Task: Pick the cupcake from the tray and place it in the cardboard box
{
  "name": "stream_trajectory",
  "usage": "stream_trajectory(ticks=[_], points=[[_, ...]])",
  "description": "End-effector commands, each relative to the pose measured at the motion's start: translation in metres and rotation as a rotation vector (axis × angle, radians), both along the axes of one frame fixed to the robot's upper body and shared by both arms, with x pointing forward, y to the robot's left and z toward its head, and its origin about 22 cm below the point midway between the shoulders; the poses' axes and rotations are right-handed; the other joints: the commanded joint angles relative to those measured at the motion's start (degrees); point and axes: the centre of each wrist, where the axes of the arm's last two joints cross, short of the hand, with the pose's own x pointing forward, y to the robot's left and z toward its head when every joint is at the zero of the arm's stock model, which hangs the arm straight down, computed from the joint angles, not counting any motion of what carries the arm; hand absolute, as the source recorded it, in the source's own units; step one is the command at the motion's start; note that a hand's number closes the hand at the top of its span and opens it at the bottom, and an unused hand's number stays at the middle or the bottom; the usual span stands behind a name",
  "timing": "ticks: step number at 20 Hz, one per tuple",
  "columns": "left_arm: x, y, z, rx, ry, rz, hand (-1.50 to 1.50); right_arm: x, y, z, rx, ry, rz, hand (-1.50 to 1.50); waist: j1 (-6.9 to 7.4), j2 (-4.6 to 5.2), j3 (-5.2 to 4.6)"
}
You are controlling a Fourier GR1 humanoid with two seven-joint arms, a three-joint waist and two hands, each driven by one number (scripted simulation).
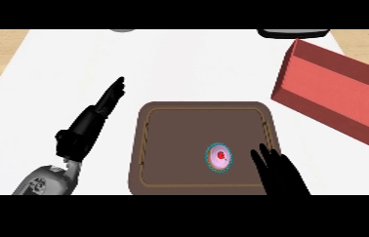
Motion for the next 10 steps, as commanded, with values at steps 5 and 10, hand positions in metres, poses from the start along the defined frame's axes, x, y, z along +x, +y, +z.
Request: stream_trajectory(ticks=[5, 10], points=[[0.015, -0.019, -0.002, -0.014, -0.013, -0.034, 0.0, -0.005, 0.056, 0.052, 0.008, 0.095, -0.093, -1.5, 1.87, 0.48, 0.34], [0.013, -0.018, -0.005, -0.002, -0.018, -0.048, 0.0, 0.02, 0.079, 0.023, 0.004, 0.123, -0.106, -1.5, 2.07, 0.43, 0.43]])
